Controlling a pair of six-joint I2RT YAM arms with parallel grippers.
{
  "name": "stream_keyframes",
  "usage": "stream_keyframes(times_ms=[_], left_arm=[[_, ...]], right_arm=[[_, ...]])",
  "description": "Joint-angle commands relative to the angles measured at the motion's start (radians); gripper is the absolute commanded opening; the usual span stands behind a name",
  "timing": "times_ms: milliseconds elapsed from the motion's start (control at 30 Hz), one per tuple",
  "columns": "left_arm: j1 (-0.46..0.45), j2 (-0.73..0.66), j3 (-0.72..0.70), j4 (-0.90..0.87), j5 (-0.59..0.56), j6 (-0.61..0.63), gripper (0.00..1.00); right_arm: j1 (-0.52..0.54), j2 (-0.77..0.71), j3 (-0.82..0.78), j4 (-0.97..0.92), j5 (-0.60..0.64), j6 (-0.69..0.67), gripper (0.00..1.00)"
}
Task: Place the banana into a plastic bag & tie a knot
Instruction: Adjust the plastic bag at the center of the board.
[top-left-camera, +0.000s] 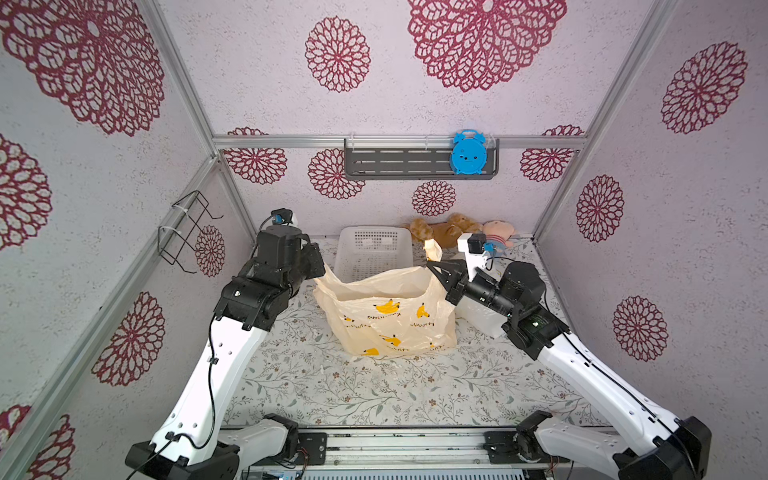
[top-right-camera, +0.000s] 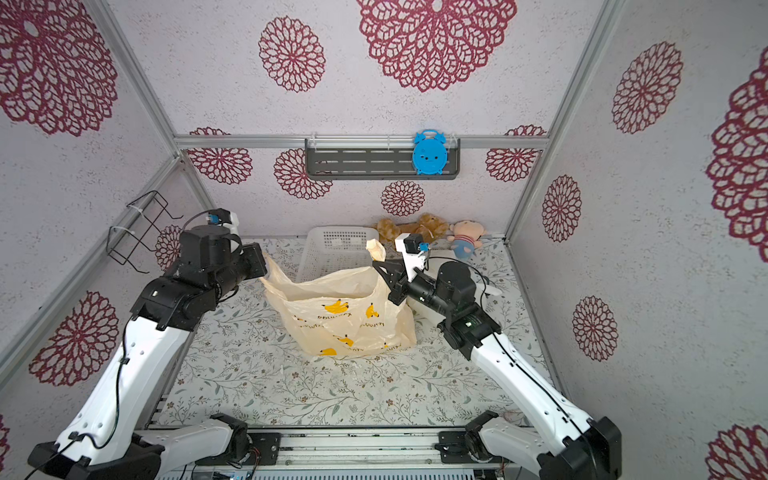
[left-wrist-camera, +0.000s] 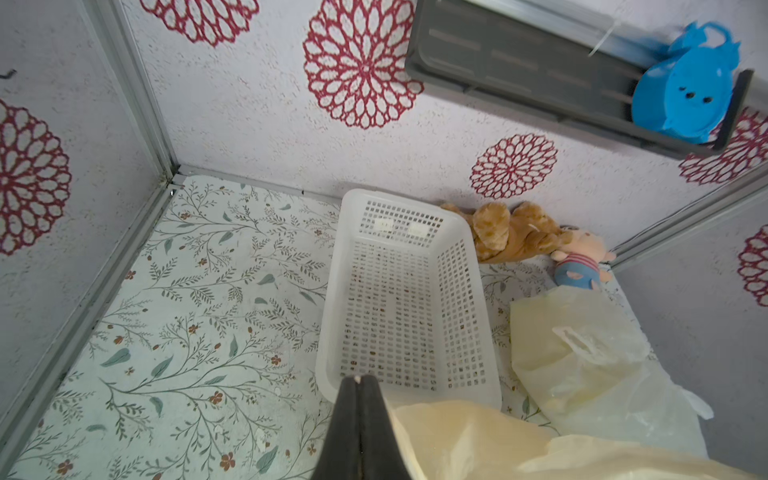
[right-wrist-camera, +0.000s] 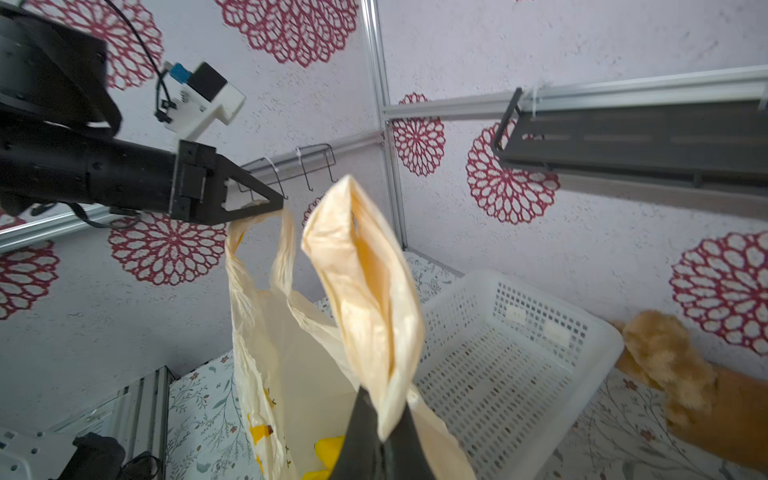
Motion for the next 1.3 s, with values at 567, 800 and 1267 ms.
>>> stream_keyframes(times_ms=[567,800,1267], left_arm=[[-0.019,0.216,0.249,-0.105,0.096,0.211,0.68],[0.11,-0.004,-0.096,0.263,0.306,0.209,0.97],[0.321,-0.413,-0.789,0.989,0.72,0.091,0.97]], right_arm=[[-0.175,0.145,-0.004,0.102,-0.099,0.158,0.0],[-0.182,0.173,0.006,0.084,-0.136,0.148,0.0],[-0.191,0.208,0.065,-0.008,-0.183,0.122,0.0]])
